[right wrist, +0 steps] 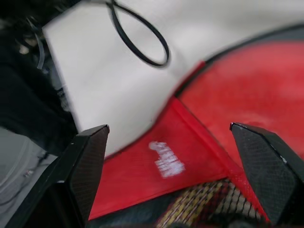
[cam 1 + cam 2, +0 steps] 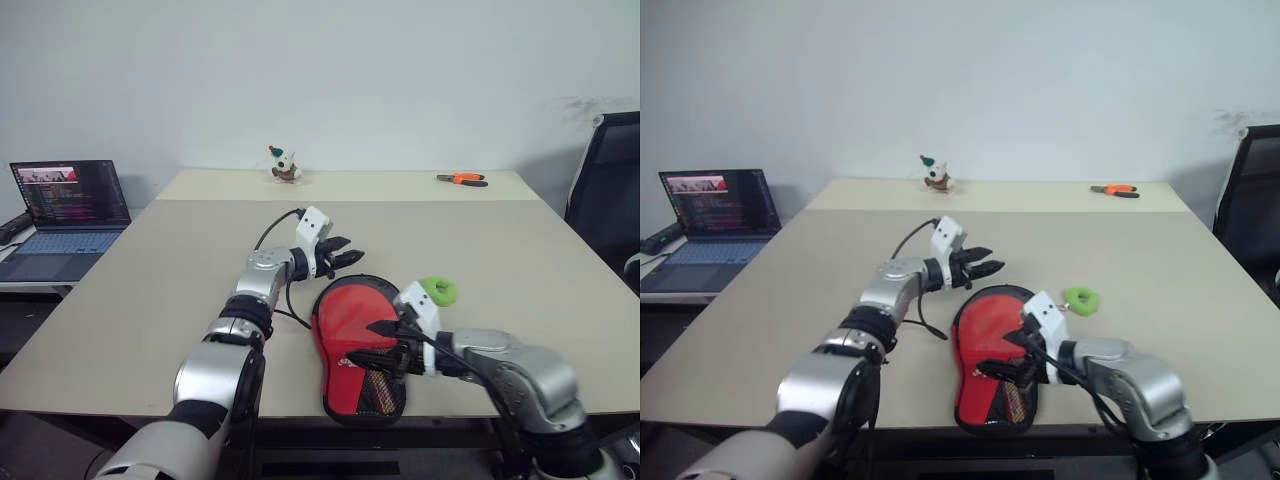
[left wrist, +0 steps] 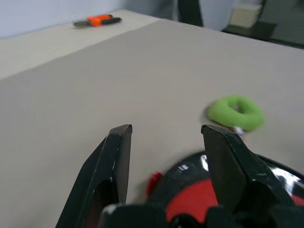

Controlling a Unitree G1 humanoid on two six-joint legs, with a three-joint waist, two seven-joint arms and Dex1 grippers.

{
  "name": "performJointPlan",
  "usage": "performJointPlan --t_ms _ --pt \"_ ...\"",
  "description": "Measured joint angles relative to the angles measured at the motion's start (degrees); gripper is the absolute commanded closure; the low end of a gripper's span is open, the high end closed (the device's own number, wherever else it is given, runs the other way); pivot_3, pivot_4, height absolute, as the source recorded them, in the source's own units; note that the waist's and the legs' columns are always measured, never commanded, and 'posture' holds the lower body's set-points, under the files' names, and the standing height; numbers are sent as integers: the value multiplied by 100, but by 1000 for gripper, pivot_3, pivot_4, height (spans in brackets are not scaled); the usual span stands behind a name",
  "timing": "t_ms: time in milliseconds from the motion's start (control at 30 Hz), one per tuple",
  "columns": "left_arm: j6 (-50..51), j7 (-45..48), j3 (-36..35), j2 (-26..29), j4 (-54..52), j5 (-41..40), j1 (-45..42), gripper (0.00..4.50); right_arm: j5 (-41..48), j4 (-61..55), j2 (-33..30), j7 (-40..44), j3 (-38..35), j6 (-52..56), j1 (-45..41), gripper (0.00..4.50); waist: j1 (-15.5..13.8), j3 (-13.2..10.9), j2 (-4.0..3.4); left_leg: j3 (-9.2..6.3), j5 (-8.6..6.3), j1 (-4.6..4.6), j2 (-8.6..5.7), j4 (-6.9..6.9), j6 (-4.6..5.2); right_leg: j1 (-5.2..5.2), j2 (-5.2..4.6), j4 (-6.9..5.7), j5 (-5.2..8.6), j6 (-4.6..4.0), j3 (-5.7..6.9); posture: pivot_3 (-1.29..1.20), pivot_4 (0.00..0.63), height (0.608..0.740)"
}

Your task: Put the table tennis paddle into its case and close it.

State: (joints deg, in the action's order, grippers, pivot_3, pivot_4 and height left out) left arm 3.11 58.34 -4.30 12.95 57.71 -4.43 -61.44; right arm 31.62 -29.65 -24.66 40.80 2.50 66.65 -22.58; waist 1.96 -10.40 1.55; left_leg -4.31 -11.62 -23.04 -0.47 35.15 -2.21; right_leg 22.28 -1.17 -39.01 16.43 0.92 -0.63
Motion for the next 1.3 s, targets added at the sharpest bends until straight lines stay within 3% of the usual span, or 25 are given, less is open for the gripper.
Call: performJointPlan --t_ms 300,533,633,767,1033,1200,1300 --pt "761 1719 703 304 -982 -195 642 2001 687 -305 -1129 310 -568 113 311 0 5 0 0 13 0 6 2 3 1 -4 5 -4 10 17 -5 0 150 740" --pt "-373 1748 1413 473 -490 454 780 2001 465 438 -1624 339 -648 -472 -62 0 -4 -1 2 15 0 7 2 3 2 -6 5 -3 11 19 -7 0 150 740" --pt "-788 1372 1402 396 -125 556 719 1356 94 985 -1658 322 -388 -942 -325 0 -7 -1 3 15 0 7 2 4 3 -7 5 -2 11 20 -6 0 150 740" --pt "-1191 1074 1389 251 245 600 582 45 -519 1894 -1645 332 19 -1728 -795 0 -10 -1 3 17 0 7 0 6 3 -8 3 -2 11 22 -7 0 150 740" --pt "-1686 1015 1398 26 552 696 441 45 -2358 4688 -1431 519 1145 -3937 -1794 0 -3 -2 3 27 0 6 0 3 3 -2 4 0 -2 -1 -12 0 150 740" --pt "-1760 1197 1417 33 558 753 441 45 -2906 5722 -1265 686 1414 -4669 -2078 0 -4 -2 2 28 0 8 0 3 3 -2 4 -1 -3 -2 -14 0 150 740" --pt "-1827 1312 1468 59 556 790 439 0 -3093 6167 -1131 720 1431 -4907 -2263 642 3 -1 2 29 0 15 2 4 3 -8 4 -3 -3 -3 -16 0 150 740"
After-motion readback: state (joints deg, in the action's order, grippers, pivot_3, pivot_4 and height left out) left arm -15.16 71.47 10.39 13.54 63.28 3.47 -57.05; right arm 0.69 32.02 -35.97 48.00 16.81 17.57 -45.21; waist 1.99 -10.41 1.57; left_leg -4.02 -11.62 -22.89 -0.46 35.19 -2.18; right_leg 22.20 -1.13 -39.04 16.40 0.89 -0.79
